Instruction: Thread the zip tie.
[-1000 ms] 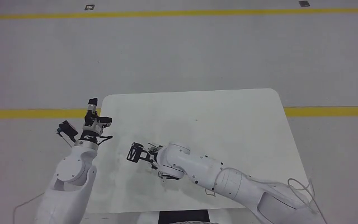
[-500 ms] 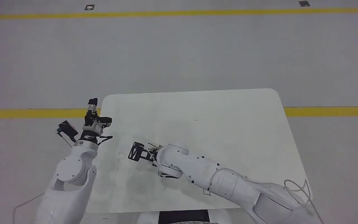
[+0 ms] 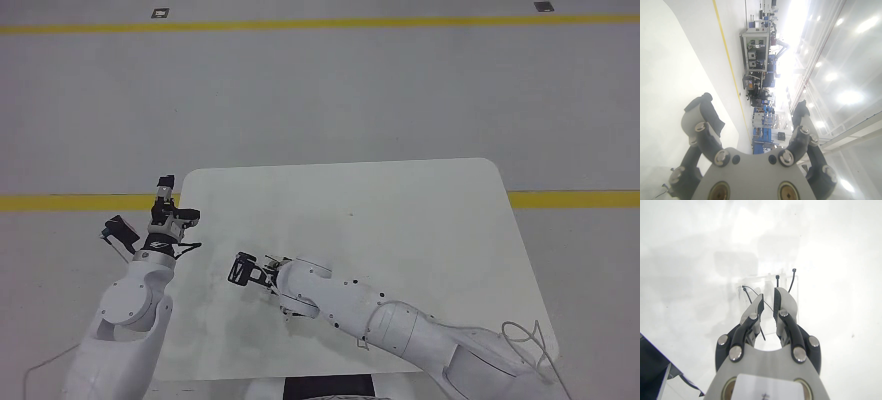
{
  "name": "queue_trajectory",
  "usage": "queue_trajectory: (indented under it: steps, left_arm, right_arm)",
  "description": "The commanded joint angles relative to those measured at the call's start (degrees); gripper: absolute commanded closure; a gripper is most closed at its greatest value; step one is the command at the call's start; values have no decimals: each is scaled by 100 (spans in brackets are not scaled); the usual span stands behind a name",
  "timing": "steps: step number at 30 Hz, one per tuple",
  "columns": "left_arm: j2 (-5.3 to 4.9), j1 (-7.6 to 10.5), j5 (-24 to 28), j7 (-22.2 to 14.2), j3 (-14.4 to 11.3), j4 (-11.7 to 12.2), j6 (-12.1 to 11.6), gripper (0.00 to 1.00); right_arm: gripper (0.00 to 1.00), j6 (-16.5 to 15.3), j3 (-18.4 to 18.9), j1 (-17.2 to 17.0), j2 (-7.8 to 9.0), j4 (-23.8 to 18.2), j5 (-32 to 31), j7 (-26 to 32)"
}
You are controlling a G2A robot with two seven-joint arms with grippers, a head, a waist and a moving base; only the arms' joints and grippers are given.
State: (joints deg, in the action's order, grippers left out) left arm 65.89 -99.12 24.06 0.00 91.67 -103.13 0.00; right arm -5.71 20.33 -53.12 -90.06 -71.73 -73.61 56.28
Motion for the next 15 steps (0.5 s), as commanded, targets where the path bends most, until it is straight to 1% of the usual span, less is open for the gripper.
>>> queue_trajectory:
  steps: [1,6,9,15]
  left_arm:
    - [0,0,0,0,0,0,0,0]
    - [0,0,0,0,0,0,0,0]
    - [0,0,0,0,0,0,0,0]
    - [0,0,0,0,0,0,0,0]
  right_arm:
    - [85,-17,18,-1,-29,56,-27,-10]
    - [82,-4,45,3,-95,157,-154,-41]
    - [77,11,63,6,-137,212,-236,-52]
    - [79,-13,108,-10,-211,291,-337,-45]
